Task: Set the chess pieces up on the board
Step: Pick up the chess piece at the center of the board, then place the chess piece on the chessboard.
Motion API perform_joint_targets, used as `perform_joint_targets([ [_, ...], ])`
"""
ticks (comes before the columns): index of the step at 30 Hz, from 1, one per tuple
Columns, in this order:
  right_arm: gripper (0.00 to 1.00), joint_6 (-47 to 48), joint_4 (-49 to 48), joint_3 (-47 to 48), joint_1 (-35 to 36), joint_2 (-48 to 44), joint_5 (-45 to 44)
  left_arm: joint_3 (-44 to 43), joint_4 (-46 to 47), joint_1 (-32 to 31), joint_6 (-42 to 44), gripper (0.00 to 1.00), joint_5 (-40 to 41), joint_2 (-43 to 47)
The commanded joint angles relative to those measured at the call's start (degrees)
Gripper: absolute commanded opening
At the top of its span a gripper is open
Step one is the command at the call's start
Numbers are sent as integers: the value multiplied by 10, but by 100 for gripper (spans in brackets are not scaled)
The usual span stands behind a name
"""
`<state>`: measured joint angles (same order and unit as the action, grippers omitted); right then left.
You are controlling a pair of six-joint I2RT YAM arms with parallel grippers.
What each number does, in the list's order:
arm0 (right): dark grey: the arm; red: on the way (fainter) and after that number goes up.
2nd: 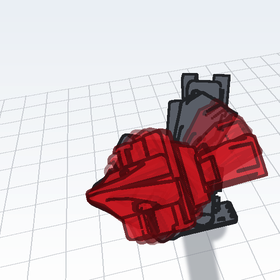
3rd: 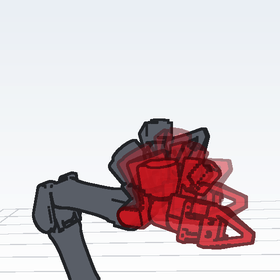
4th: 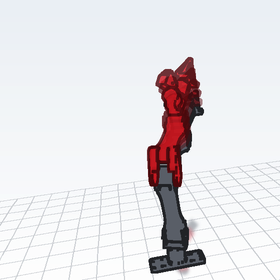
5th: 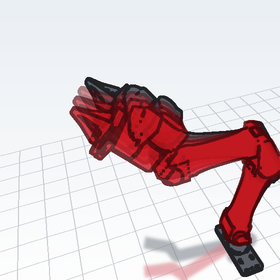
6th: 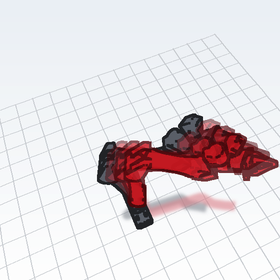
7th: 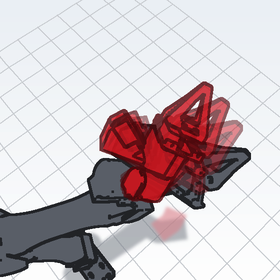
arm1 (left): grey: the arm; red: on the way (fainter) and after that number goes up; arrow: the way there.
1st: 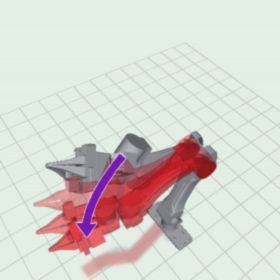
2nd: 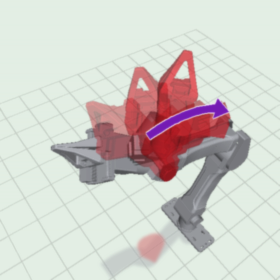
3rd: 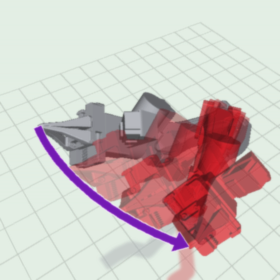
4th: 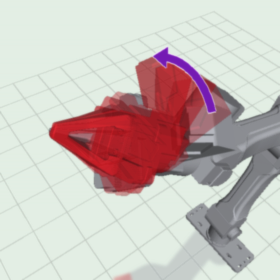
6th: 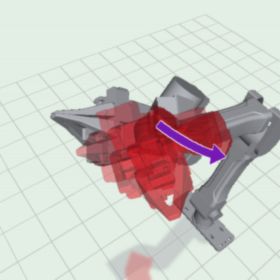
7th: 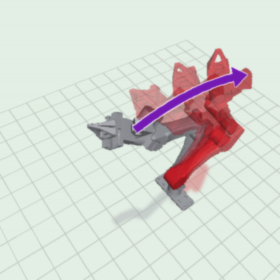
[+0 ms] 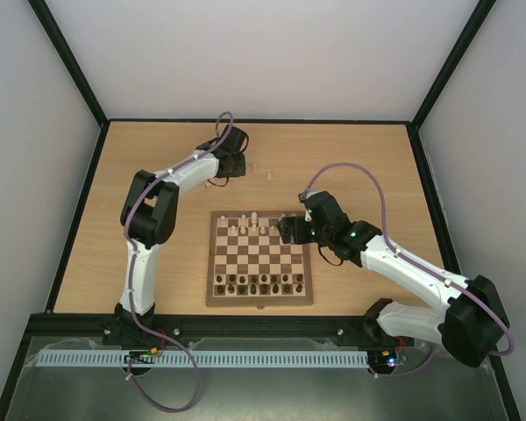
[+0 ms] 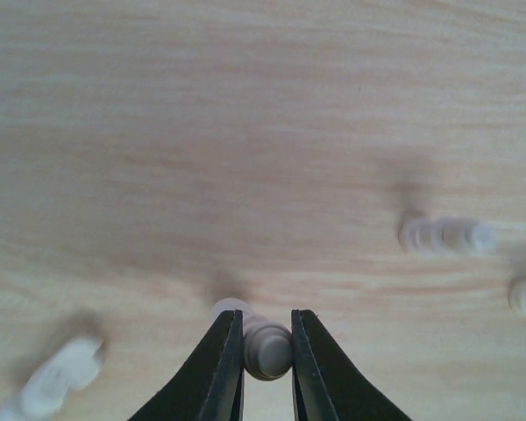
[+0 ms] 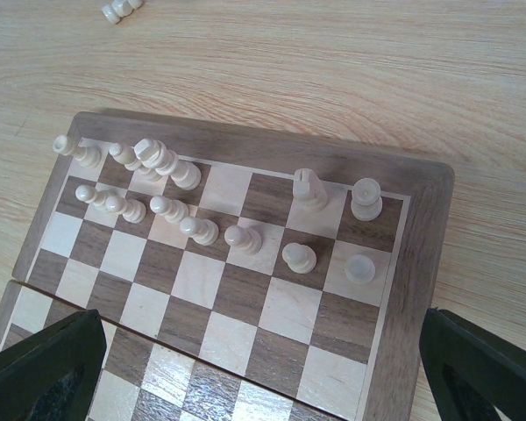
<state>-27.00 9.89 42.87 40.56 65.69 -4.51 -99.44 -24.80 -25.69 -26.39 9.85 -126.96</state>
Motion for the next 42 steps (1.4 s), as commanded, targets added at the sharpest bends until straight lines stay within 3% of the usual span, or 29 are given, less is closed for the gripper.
perform_joint_targets([
  [1, 99, 7, -3, -7, 0, -7, 0, 53, 6, -7, -1, 12, -21, 99],
  [12, 99, 5, 2, -6, 0, -15, -8, 182, 29, -47, -2, 14, -118, 267],
  [21, 99, -9, 12, -12, -1, -52, -61, 265, 57, -132, -23, 15, -127, 343],
  [28, 99, -15, 16, -16, -1, -80, -88, 289, 90, -177, -33, 15, -112, 339],
  [42, 99, -13, 13, -17, -1, -70, -78, 360, 176, -188, -43, 15, -106, 315],
])
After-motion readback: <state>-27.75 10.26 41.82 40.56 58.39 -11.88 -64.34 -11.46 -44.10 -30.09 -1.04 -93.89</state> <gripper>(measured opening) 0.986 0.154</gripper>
